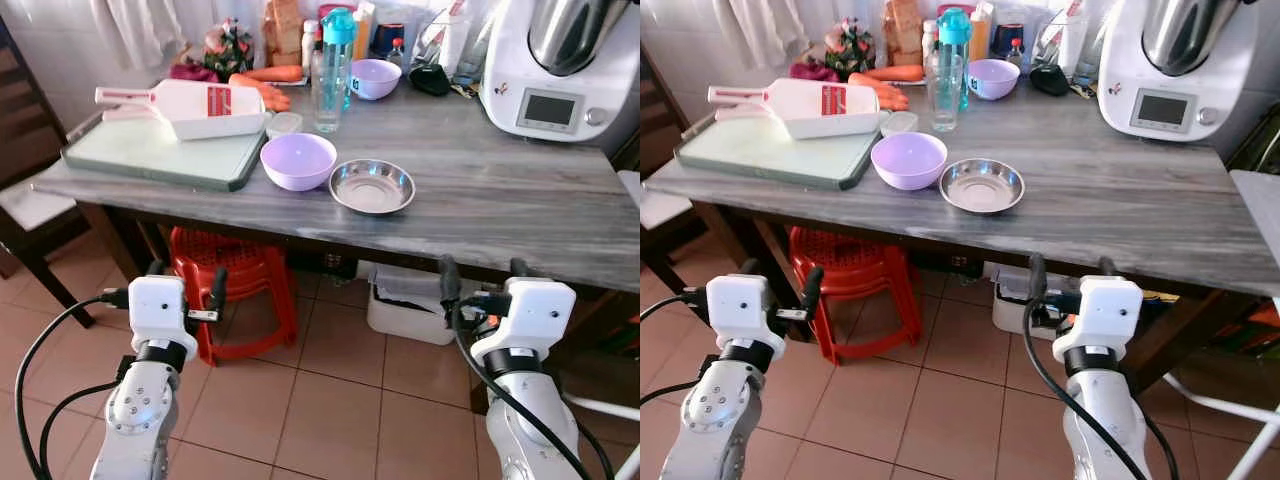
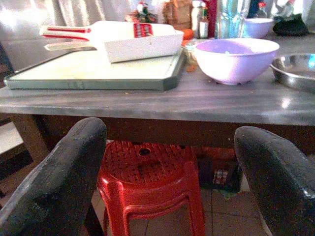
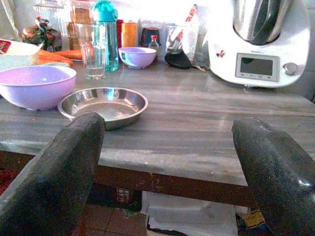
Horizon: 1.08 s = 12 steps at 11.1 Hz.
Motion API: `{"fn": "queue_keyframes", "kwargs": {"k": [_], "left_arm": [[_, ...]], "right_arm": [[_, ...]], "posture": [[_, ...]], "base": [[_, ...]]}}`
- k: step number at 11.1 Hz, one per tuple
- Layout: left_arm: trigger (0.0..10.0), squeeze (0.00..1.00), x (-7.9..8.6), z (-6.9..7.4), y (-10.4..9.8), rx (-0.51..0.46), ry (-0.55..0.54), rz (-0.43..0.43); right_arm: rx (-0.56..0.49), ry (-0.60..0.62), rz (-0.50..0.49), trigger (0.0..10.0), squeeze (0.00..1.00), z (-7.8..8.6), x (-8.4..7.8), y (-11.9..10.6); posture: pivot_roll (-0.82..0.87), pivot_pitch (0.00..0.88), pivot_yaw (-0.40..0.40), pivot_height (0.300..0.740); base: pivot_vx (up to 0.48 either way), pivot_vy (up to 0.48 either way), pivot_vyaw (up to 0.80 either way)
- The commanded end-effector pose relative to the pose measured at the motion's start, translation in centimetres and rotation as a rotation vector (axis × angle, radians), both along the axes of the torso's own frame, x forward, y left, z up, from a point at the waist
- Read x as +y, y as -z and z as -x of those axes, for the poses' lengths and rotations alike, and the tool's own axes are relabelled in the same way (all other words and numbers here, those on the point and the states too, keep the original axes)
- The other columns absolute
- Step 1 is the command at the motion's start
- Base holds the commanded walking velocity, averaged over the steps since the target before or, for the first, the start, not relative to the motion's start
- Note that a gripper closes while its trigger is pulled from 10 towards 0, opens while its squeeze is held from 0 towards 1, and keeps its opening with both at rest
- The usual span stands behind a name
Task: Setting the table
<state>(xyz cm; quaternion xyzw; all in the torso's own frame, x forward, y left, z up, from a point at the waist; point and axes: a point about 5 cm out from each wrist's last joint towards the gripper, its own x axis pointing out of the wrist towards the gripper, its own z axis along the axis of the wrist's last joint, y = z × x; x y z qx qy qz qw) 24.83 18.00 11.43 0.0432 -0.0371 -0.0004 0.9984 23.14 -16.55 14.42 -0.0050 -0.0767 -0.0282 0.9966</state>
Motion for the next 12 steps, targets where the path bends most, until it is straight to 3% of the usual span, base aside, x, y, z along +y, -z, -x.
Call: {"fn": "queue_keyframes", "kwargs": {"k": [1, 3, 6, 12], "left_arm": [[10.0, 0.00, -0.1, 0.1, -0.7, -0.038, 0.000, -0.013], [10.0, 0.00, 0.4, -0.2, -0.5, -0.008, -0.026, -0.008], [10.0, 0.00, -0.3, -0.8, -0.4, 0.002, 0.003, -0.002], [10.0, 0.00, -0.4, -1.4, -0.5, 0.009, 0.027, -0.003]], "right_arm": [[-0.014, 0.021, 0.012, 10.0, 0.00, 0.2, -0.6, -0.4], [0.001, 0.011, 0.029, 10.0, 0.00, 0.3, -0.7, 0.0], [0.000, -0.004, 0.029, 10.0, 0.00, 0.0, -0.5, 0.0], [-0.021, -0.004, 0.018, 10.0, 0.00, -1.2, -0.3, -0.3]], "posture": [[0.07, 0.071, -0.019, 0.740], [0.06, 0.077, -0.020, 0.740], [0.06, 0.060, -0.019, 0.740], [0.07, 0.050, -0.019, 0.740]], "base": [[0.000, 0.000, 0.00], [0.000, 0.000, -0.40], [0.000, 0.000, -0.65], [-0.237, 0.000, 0.00]]}}
